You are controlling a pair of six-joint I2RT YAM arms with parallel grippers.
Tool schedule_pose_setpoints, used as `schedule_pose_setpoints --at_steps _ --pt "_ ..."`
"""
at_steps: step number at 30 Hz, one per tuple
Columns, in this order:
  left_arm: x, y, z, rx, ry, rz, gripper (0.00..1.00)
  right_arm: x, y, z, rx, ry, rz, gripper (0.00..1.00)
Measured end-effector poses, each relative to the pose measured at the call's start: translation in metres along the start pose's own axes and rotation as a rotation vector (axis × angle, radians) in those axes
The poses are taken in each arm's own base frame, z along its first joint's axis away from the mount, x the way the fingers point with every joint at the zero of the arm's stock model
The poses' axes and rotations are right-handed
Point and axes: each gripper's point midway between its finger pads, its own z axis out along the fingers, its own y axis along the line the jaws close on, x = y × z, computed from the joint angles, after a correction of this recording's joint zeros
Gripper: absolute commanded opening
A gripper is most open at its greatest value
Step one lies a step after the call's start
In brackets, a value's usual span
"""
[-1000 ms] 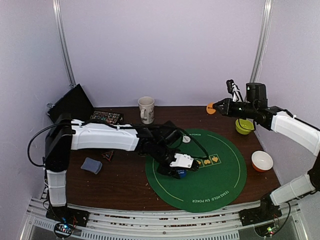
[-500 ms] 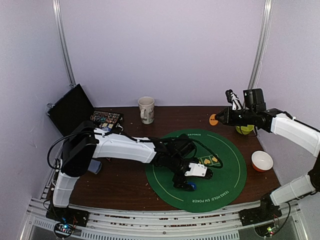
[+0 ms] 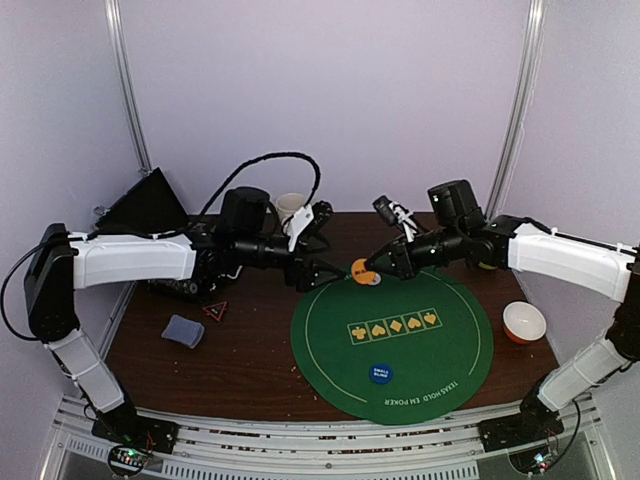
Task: Distribute texas hold em gaming equipment
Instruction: Pass from the right arm to the left
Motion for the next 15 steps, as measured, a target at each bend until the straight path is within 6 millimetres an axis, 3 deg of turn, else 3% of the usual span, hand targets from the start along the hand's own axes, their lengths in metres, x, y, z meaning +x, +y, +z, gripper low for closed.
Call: schedule_pose_setpoints --at_steps 3,9,12,15 --pt "0.014 -0.020 -0.002 0.051 0.006 -0.032 0.62 0.012 0.031 0.019 -0.111 0.047 -0.060 0.00" --pt "0.028 -0.042 -0.002 0.119 0.025 -0.045 0.31 0.016 0.052 0.026 -0.198 0.060 -0.116 0.00" --pt "0.025 -0.041 -0.004 0.125 0.013 -0.037 0.00 0.014 0.061 0.027 -0.229 0.050 -0.132 0.00" --pt "0.024 -0.038 -0.007 0.125 0.008 -0.034 0.00 0.013 0.066 0.026 -0.247 0.048 -0.153 0.00"
